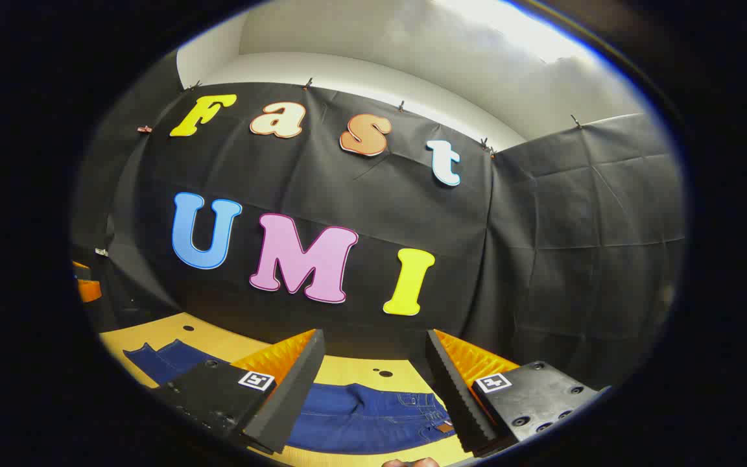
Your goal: Grasp the waist and the cuffs of the jeans and fold them to make the two legs overlap; first hold the waist and fold one-third of the jeans toward the cuffs, then hold the cuffs and fold the remaining one-third in the same direction to finish folding.
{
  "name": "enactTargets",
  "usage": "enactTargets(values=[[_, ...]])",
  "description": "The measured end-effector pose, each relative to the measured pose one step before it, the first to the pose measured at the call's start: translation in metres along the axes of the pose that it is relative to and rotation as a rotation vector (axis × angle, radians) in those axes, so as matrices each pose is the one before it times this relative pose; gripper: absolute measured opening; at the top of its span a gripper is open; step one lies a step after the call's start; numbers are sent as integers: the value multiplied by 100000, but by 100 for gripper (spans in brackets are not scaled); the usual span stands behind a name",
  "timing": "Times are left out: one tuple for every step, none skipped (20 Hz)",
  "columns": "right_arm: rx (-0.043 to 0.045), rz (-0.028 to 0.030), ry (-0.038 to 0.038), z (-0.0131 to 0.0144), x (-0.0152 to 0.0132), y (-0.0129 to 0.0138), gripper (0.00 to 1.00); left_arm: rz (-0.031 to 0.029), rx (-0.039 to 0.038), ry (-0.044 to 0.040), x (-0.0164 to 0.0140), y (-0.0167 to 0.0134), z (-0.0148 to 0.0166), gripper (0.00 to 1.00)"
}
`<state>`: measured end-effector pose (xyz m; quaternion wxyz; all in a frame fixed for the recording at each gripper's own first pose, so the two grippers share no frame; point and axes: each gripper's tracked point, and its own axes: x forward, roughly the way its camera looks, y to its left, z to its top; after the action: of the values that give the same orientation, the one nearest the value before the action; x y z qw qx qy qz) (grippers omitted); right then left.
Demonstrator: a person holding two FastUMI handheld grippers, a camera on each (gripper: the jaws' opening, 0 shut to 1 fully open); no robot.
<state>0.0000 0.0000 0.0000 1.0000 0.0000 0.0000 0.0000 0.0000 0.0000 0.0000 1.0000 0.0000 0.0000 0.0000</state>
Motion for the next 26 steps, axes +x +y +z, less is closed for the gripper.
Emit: enactTargets(values=[[540,-71,-57,-5,59,-73,96,521,149,-176,-226,103,52,96],[827,-98,-79,-36,47,3,96,379,217,-314,-265,92,86,96],[1062,86,264,-74,18,72,96,576,617,-321,-317,168,268,96],[1114,255,221,-84,11,65,96,739,979,-580,-190,279,207,96],[948,302,-1,-42,127,-41,96,876,966,-848,-214,312,376,96],[570,287,65,-69,133,11,94,654,722,-608,-45,216,361,96],[209,352,-137,16,51,54,94,685,441,-272,-194,207,110,96],[-174,315,-272,-55,106,78,96,736,323,336,-57,153,-157,96],[-529,300,-375,20,48,-21,96,627,203,441,-57,154,-3,96],[-737,-117,-271,-38,90,-72,96,214,146,207,-98,3,-39,96],[-750,-354,87,-69,186,9,96,-179,5,-80,-13,-89,73,96],[-420,-299,506,-151,322,-13,96,-423,101,204,-36,-59,108,96],[-124,29,315,-53,133,-38,96,-220,312,189,-114,12,-186,96],[-342,210,172,-99,147,-156,96,-182,562,414,144,62,-187,96],[-995,-265,-177,43,101,-265,96,-355,684,484,168,-57,-99,96],[-1590,-718,-368,-16,28,-479,95,-596,580,438,145,19,-158,96],[-1908,-602,-295,5,71,-410,94,-1472,462,448,179,-225,-120,96],[-2103,-121,-190,10,59,-224,94,-2842,325,443,252,-442,-118,96],[-2108,242,456,-176,84,-220,96,-4198,301,512,210,-647,-416,96],[-1544,835,842,-275,140,-106,96,-4682,1142,-430,188,-445,-399,96],[-832,1824,1116,-323,84,113,96,-2756,2380,831,86,140,-829,96],[-1377,2143,1478,-562,63,146,96,-1153,2539,3094,179,859,-1727,95],[-2845,1071,1502,-485,179,-250,96,-1180,2053,4448,265,694,-1616,95],[-3867,-10,1043,-598,179,-598,96,-1948,1367,4035,232,515,-1460,97],[-4310,139,409,-610,425,-658,96,-2341,1236,3127,503,345,-1262,98],[-4429,562,1115,-718,323,-311,96,-2778,2389,3041,700,402,-1261,98]])
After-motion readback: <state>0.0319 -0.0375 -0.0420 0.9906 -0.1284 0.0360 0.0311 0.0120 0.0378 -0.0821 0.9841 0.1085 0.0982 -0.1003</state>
